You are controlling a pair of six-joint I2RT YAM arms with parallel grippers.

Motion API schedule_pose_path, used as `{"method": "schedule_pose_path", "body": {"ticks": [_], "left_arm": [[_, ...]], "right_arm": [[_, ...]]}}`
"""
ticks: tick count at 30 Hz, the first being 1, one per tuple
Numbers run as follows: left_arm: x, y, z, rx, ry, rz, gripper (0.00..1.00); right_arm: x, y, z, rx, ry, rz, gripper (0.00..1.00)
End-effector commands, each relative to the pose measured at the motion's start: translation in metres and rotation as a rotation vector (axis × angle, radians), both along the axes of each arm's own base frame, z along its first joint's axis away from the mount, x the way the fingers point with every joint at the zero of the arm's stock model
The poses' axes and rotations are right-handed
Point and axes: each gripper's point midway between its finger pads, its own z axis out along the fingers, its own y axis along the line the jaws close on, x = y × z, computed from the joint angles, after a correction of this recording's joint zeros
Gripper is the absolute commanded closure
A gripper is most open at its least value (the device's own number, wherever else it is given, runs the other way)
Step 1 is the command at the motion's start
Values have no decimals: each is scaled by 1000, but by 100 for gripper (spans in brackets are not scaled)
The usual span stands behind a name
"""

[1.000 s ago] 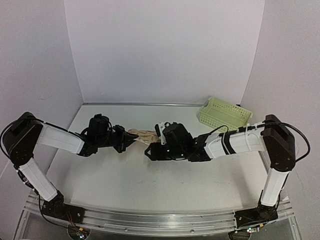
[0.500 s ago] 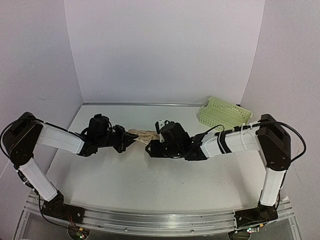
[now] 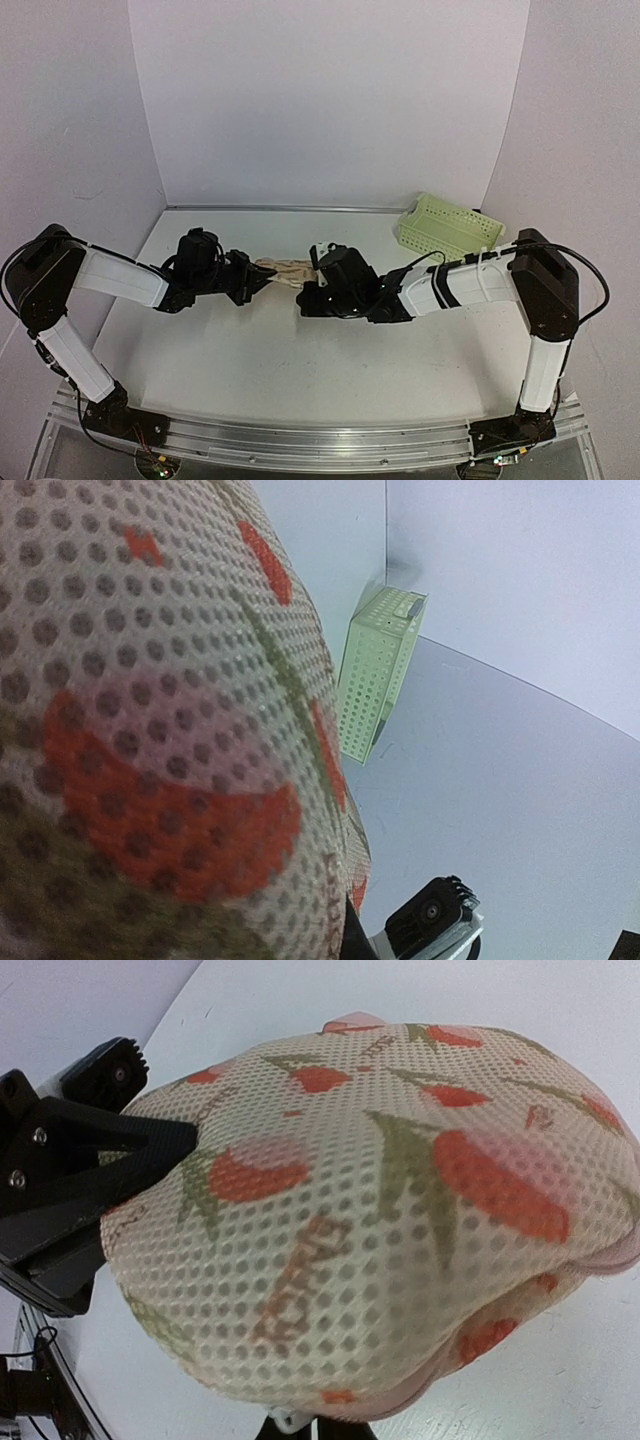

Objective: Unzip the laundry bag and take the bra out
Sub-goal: Pick up the zipper from the laundry bag.

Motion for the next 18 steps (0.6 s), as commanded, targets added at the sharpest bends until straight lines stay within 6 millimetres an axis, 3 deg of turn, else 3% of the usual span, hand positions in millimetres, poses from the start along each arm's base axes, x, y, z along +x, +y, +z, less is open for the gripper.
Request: {"method": "schedule_pose_path", "body": {"ticks": [1, 12, 18], "left_arm": [[4, -4, 30, -55, -101, -16, 100], [4, -4, 30, -44, -117, -27, 100], [4, -10, 36, -31, -171, -70, 100]], "right_arm": [[8, 4, 31, 65, -62, -27, 100], [-2, -15, 36, 56, -68, -24, 100], [-17, -14, 34, 33, -65, 79, 100]]}}
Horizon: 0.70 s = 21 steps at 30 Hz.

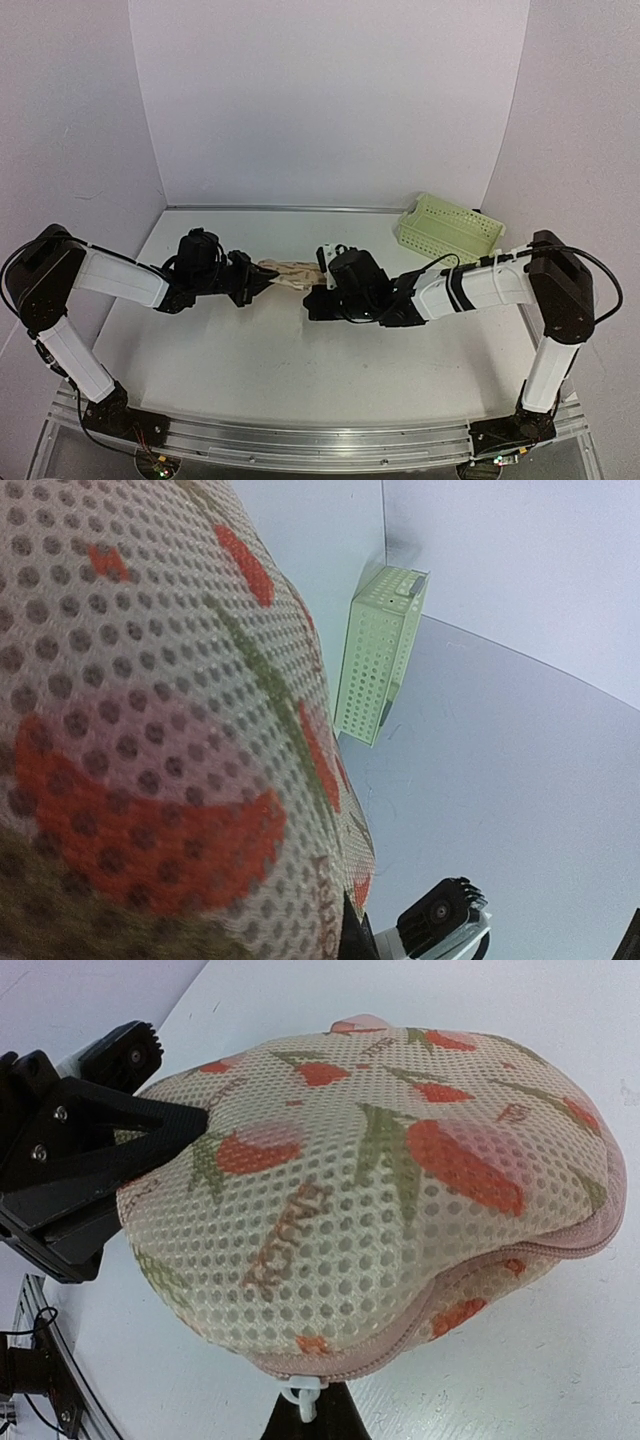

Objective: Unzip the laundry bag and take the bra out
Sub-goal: Pick up the zipper from the laundry bag, then unzip the zipper of the laundry bag.

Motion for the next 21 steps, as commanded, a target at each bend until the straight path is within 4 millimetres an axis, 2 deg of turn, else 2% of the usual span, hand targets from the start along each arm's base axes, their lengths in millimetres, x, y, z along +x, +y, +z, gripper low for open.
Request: {"method": "schedule_pose_path", "body": {"ticks": [1, 6, 21], "left_arm": [[7, -9, 35, -41, -153, -49, 100], [4, -18, 36, -37, -181, -116, 100], [-5, -33, 34, -18, -265, -262, 100]], "right_arm": [[-10, 3, 28, 36, -47, 90, 100], [-26, 5, 25, 41, -16, 221, 100], [-47, -33, 16, -35, 62, 375, 100]]}}
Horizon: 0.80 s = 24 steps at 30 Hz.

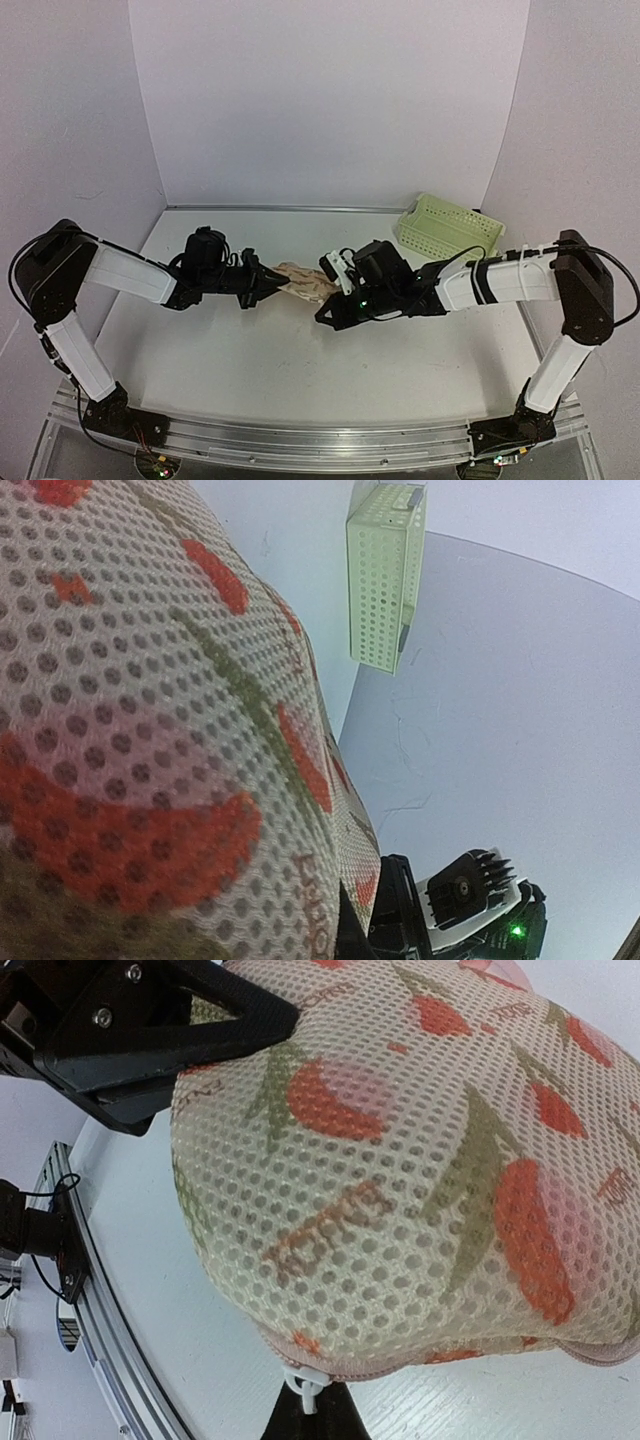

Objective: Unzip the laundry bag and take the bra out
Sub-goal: Unzip the zipper of the laundry bag.

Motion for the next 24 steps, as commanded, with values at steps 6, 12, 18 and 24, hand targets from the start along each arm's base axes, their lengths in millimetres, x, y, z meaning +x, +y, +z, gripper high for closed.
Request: {"method": "schedule_pose_path", "body": {"ticks": [6, 12, 18, 24], "left_arm": [[8, -17, 40, -63, -195, -103, 100], [6, -23, 45, -72, -236, -157, 100], [0, -27, 44, -77, -261, -216, 100], [-6, -29, 37, -75, -262, -258, 100]], "right_arm": [[-12, -24, 14, 0, 22, 67, 100], [-14, -42, 11, -2, 55, 57, 100], [-17, -54, 8, -8, 82, 52, 100], [-17, -66, 6, -12, 99, 27, 100]]}}
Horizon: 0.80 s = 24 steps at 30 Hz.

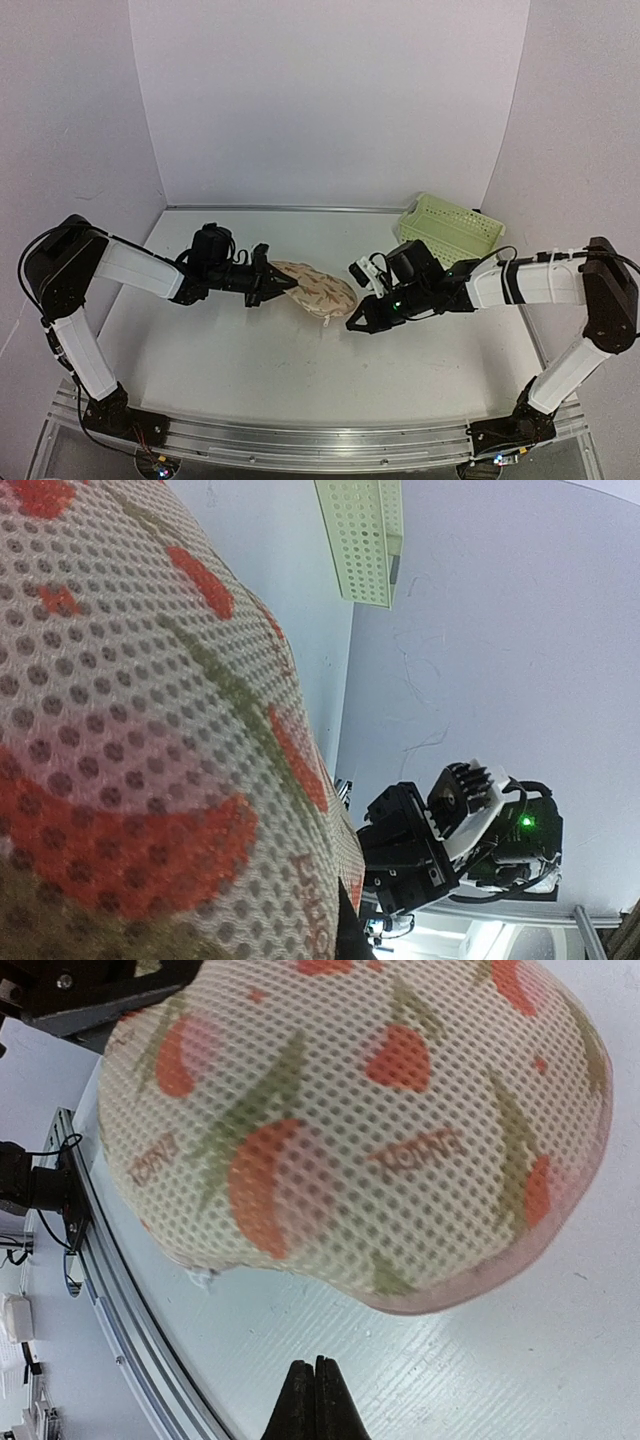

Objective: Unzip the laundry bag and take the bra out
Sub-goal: Unzip the zipper of the laundry bag.

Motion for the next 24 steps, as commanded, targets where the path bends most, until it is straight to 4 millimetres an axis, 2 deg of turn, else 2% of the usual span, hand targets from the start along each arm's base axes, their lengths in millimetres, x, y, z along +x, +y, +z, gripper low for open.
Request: {"method": "schedule_pose_path", "body": {"ticks": [1, 9, 11, 14, 16, 19, 24], "left_arm": [[6, -9, 32, -73, -134, -58, 100], [5, -9, 25, -66, -113, -62, 100], [6, -9, 27, -68, -111, -56, 100], [8, -9, 27, -69, -98, -42, 100], [9, -9, 25, -66, -81, -32, 100], [9, -8, 22, -64, -50, -19, 100], [9, -8, 32, -84, -35, -12, 100]], "right_arm": [[0, -9, 12, 18, -11, -10, 100], [-7, -4, 26, 74, -6, 26, 100], [-9, -2, 33, 107, -14, 37, 88], [-11, 1, 42, 149, -32, 41, 60], [-12, 4, 48, 183, -41, 50, 50], [-15, 13, 55, 229, -48, 63, 43], [-17, 28, 55, 284, -13, 77, 41]]}}
